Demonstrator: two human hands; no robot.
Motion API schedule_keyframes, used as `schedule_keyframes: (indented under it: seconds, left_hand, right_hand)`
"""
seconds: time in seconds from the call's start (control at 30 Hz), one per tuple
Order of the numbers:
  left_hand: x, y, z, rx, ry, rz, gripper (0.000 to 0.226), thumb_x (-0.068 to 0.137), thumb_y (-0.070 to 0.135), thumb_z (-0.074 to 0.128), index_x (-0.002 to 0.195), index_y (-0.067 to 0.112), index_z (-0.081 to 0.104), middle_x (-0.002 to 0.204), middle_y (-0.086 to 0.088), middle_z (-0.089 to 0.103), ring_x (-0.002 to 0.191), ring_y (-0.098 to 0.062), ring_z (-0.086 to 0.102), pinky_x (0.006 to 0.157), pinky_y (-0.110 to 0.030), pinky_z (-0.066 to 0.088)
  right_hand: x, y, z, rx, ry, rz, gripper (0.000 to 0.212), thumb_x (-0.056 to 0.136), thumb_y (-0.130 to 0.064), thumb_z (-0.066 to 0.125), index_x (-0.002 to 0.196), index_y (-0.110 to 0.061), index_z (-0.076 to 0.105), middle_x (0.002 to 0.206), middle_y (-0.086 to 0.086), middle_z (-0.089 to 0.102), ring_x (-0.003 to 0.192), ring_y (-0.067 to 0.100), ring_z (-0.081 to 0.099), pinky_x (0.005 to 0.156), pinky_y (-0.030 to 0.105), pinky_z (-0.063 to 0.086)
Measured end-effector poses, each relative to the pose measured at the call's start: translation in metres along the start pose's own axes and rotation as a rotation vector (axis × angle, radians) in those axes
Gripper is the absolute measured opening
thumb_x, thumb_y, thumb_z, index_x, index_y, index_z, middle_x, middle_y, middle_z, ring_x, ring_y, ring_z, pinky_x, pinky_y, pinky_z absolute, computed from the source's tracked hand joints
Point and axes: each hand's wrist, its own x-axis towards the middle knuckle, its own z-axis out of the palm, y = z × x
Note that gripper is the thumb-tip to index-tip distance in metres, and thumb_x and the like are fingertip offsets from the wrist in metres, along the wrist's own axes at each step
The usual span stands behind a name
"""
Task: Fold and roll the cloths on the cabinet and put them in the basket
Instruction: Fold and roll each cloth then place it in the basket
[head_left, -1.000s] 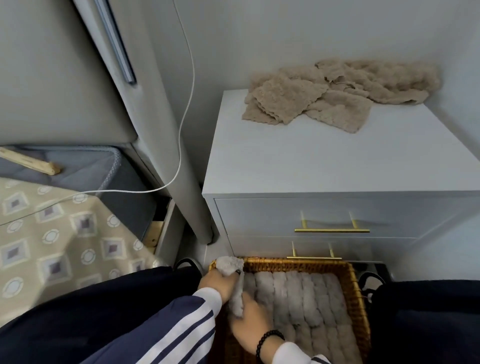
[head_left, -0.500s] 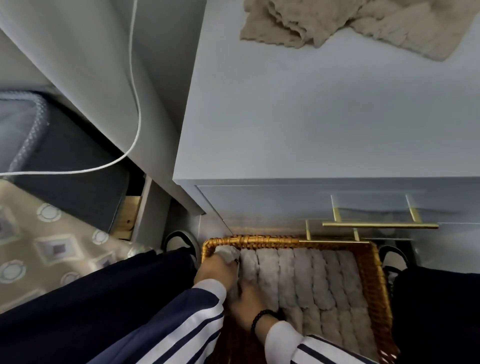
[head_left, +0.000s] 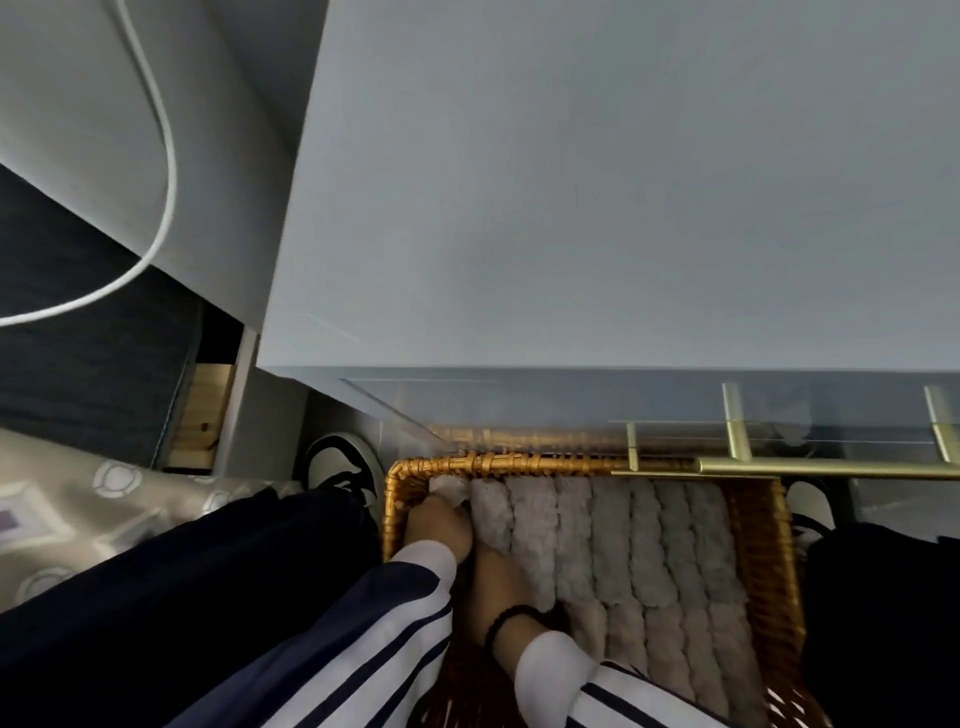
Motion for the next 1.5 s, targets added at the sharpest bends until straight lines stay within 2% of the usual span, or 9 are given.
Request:
schedule_keyframes:
  seconds: [0.23,0.53,0.77,0.93,1.0,1.1,1.27,1.4,1.5]
  left_hand:
    - [0.010,-0.003,0.012,-0.028,0.055,0.032,0.030,0.100,0.018,0.039,0.114,0.004,0.061,0.119,-0.014,0.063,0.110,-0.028,0.059,0.088,-0.030,0.044]
    - [0.001,-0.011,0.020,-0.217,0.123,0.120,0.037,0.094,0.037,0.050,0.110,0.007,0.063,0.106,-0.012,0.067,0.096,-0.026,0.062,0.084,-0.030,0.049]
    - [0.002,-0.001,0.007,-0.087,0.002,0.069,0.037,0.098,0.031,0.043,0.119,0.005,0.060,0.120,-0.013,0.061,0.109,-0.028,0.058,0.089,-0.030,0.043]
    - [-0.004,0.010,-0.019,-0.019,-0.108,0.081,0.037,0.097,0.026,0.050,0.122,-0.001,0.058,0.127,-0.017,0.059,0.118,-0.030,0.055,0.090,-0.031,0.042]
    - [-0.014,0.015,-0.030,0.020,-0.159,0.133,0.034,0.101,0.022,0.042,0.124,0.002,0.056,0.129,-0.015,0.056,0.114,-0.026,0.054,0.084,-0.027,0.040]
    - [-0.029,0.020,-0.043,0.057,-0.127,0.148,0.036,0.104,0.022,0.032,0.129,0.006,0.052,0.134,-0.011,0.052,0.120,-0.024,0.051,0.096,-0.026,0.038]
    - [-0.063,0.013,-0.064,0.026,-0.015,0.125,0.037,0.099,0.026,0.043,0.127,0.005,0.054,0.127,-0.012,0.057,0.117,-0.027,0.055,0.093,-0.028,0.043]
    - [-0.089,0.007,-0.073,-0.015,-0.071,0.101,0.039,0.099,0.025,0.044,0.130,0.001,0.050,0.131,-0.017,0.056,0.118,-0.030,0.056,0.094,-0.033,0.047]
    - [-0.118,0.012,-0.081,-0.126,-0.115,0.110,0.040,0.098,0.023,0.048,0.129,-0.001,0.050,0.127,-0.020,0.059,0.115,-0.033,0.059,0.084,-0.035,0.049]
  right_hand:
    - [0.003,0.010,-0.001,-0.251,-0.051,-0.021,0.050,0.097,-0.040,0.041,0.141,-0.015,0.039,0.141,0.011,0.045,0.125,0.027,0.047,0.105,0.037,0.038]
    - [0.010,0.015,-0.004,-0.134,0.087,0.001,0.043,0.092,-0.041,0.046,0.129,-0.019,0.045,0.123,0.005,0.059,0.110,0.025,0.057,0.089,0.032,0.046]
    - [0.010,0.022,-0.005,-0.080,-0.030,-0.054,0.050,0.088,-0.037,0.054,0.135,-0.022,0.043,0.131,0.006,0.054,0.116,0.026,0.053,0.099,0.036,0.045]
    - [0.004,0.031,-0.031,0.026,-0.116,-0.097,0.036,0.095,-0.024,0.047,0.131,-0.021,0.052,0.129,0.004,0.057,0.117,0.025,0.054,0.099,0.030,0.044]
    - [-0.001,0.032,-0.039,0.085,-0.094,-0.091,0.037,0.096,-0.017,0.044,0.131,-0.021,0.054,0.130,0.005,0.057,0.114,0.024,0.056,0.094,0.028,0.047]
    - [-0.009,0.030,-0.049,0.106,-0.033,-0.099,0.035,0.096,-0.017,0.044,0.127,-0.022,0.058,0.129,0.003,0.058,0.112,0.022,0.056,0.091,0.026,0.048]
    - [-0.027,0.023,-0.061,0.081,0.039,-0.131,0.026,0.094,-0.017,0.047,0.115,-0.016,0.063,0.121,0.006,0.062,0.110,0.023,0.057,0.093,0.026,0.046]
    - [-0.048,0.017,-0.062,0.094,0.040,-0.148,0.027,0.093,-0.018,0.047,0.115,-0.021,0.062,0.120,0.002,0.061,0.110,0.019,0.056,0.088,0.020,0.043]
    - [-0.067,0.013,-0.069,0.077,0.040,-0.193,0.027,0.093,-0.017,0.044,0.113,-0.023,0.061,0.115,-0.001,0.060,0.104,0.016,0.056,0.085,0.021,0.045]
